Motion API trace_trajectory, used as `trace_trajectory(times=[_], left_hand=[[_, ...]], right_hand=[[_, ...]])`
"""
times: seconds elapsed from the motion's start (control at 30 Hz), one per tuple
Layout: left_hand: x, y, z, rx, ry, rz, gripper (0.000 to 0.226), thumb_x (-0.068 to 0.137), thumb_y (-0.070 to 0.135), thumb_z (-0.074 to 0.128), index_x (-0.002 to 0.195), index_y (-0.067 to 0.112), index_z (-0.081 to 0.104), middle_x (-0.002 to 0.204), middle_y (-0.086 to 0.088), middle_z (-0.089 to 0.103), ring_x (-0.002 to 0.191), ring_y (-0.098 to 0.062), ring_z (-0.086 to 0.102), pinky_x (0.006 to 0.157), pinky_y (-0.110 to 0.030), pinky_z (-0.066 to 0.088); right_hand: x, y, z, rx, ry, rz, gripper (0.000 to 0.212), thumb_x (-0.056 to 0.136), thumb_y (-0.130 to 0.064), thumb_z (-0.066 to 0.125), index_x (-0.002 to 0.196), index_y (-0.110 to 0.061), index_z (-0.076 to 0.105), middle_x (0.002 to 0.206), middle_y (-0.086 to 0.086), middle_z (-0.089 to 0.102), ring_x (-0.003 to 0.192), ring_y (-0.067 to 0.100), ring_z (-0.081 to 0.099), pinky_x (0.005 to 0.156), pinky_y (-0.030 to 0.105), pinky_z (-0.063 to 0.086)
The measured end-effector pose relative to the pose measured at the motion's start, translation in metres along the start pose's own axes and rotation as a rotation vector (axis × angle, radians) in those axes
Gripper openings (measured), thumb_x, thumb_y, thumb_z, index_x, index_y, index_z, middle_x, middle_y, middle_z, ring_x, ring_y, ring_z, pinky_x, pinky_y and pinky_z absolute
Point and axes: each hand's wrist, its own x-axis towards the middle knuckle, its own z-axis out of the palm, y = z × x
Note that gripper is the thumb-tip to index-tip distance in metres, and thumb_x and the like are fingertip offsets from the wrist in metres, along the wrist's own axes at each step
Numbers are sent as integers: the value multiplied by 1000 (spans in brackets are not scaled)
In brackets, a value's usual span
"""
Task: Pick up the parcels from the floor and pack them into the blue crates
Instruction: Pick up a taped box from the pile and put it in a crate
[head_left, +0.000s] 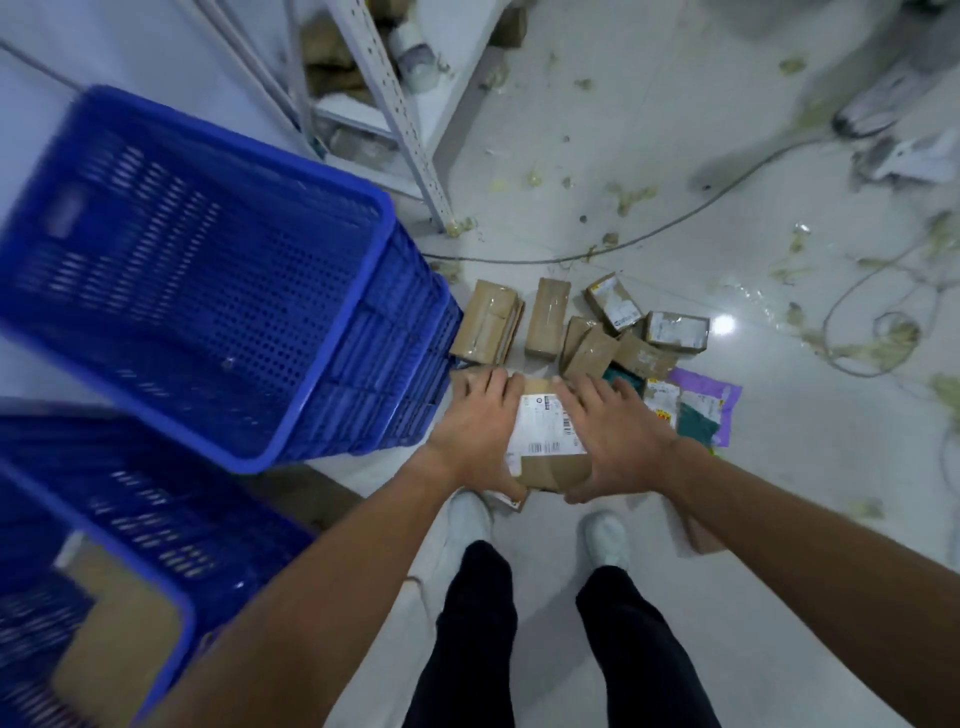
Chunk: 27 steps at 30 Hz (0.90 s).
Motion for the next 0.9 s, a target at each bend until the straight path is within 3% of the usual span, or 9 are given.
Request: trace_trajectory(times=[0.13,0.27,0.37,0.47,0.63,0.73,0.9], left_hand=[[-78,18,-65,-37,30,-140,139,34,92,56,138,2,34,122,-10,42,111,-29,44,96,-46,41],[-152,20,-99,-50,99,-273,138,35,87,63,141,5,29,121,-7,38,111,-25,40,100,-46,40],[-203,16,-115,-85,143,-415,137,36,91,53,140,5,30,120,-7,37,111,-25,39,99,-45,41],[-259,14,-122,-108,217,-533,135,37,94,43,137,5,35,119,-7,39,109,-24,39,99,-40,41],[-348,0,-113,-121,310,-723,129,38,90,52,135,5,38,115,-7,41,103,-24,41,94,-39,45],[-405,-13,-98,-168,341,-819,125,37,91,56,130,9,39,113,-5,40,100,-22,41,90,-40,46],[-505,-29,-55,-240,405,-933,127,41,85,63,139,10,32,123,-6,39,111,-24,40,95,-40,47]], right_hand=[[-45,-27,-69,-72,54,-105,139,52,-92,50,153,-4,14,144,18,34,129,34,37,109,50,31],[-69,-67,-119,-77,97,-205,140,45,-95,38,151,-5,18,140,13,35,126,30,39,108,48,34],[-76,-97,-148,-85,147,-279,143,48,-98,36,152,-1,19,143,15,38,128,31,41,106,53,36],[-81,-135,-180,-144,126,-354,146,50,-94,48,155,-3,2,152,14,24,139,31,26,113,50,28],[-79,-220,-218,-221,55,-465,154,45,-86,67,154,-13,-14,161,11,1,149,36,2,114,66,18],[-81,-280,-232,-329,97,-571,149,47,-81,69,154,-11,-7,155,13,14,144,35,15,111,65,24],[-90,-385,-236,-451,191,-782,141,47,-82,63,152,-7,5,139,12,30,130,32,31,108,53,33]])
